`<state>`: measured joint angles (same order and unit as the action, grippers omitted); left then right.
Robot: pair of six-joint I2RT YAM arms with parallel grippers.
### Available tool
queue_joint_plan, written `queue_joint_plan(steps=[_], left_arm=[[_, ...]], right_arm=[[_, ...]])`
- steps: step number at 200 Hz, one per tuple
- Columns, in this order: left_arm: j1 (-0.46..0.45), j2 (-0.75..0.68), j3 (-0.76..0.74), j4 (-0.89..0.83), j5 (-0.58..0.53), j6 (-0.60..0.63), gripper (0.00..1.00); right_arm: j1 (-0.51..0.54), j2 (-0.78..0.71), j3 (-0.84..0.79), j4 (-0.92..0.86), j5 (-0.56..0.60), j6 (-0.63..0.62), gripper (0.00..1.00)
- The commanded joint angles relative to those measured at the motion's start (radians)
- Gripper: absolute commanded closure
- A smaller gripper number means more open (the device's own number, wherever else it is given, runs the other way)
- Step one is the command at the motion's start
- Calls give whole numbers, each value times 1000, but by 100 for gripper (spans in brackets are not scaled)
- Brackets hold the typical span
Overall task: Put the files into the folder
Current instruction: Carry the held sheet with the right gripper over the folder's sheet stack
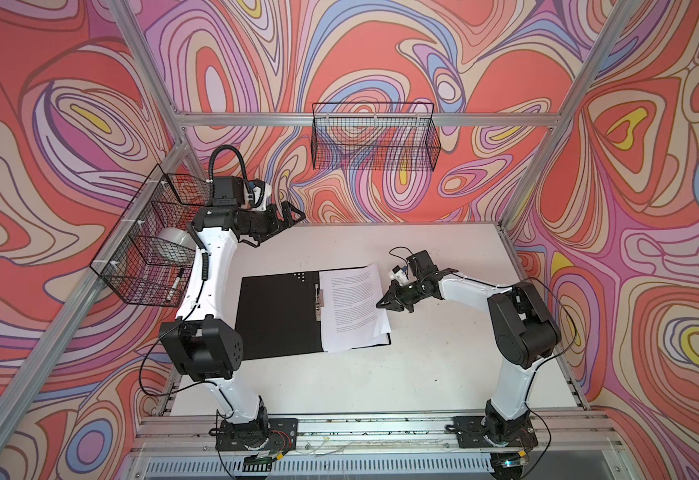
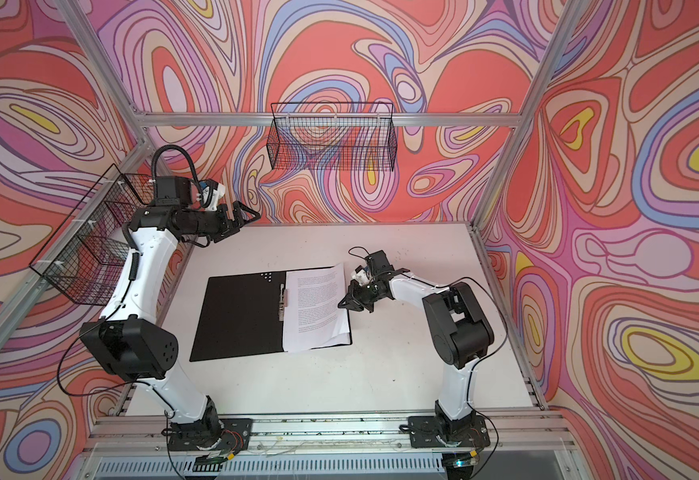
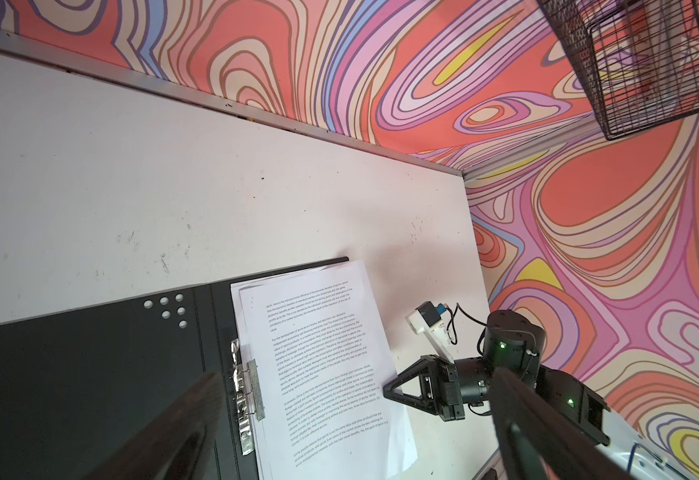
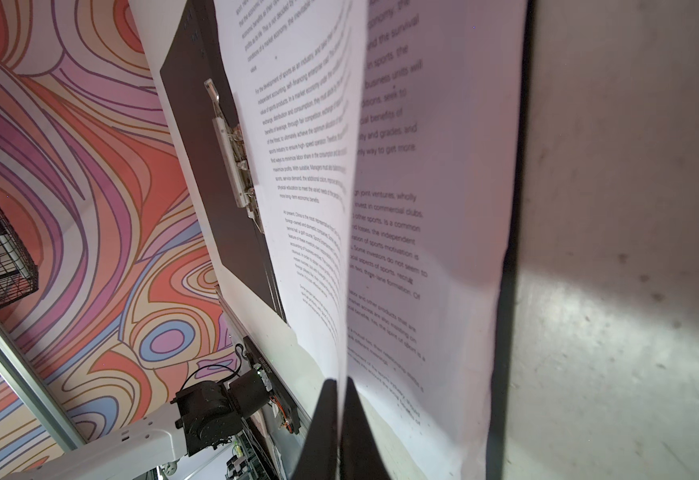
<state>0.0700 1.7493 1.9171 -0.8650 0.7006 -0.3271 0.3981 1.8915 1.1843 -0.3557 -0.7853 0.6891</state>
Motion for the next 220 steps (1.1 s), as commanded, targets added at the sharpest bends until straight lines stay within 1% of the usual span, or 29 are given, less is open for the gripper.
queue_joint_plan(steps=[1,49,220], left_arm=[[-2,5,-11,14,17,-12,0],[-1,10,-16,20,28,-21,0],[-3,6,-35,26,38,-26,0]], right_arm=[[-1,21,5,14,3,4,100],[-1,30,-8,37,0,19,100],[13,79,5,20,19,16,100]])
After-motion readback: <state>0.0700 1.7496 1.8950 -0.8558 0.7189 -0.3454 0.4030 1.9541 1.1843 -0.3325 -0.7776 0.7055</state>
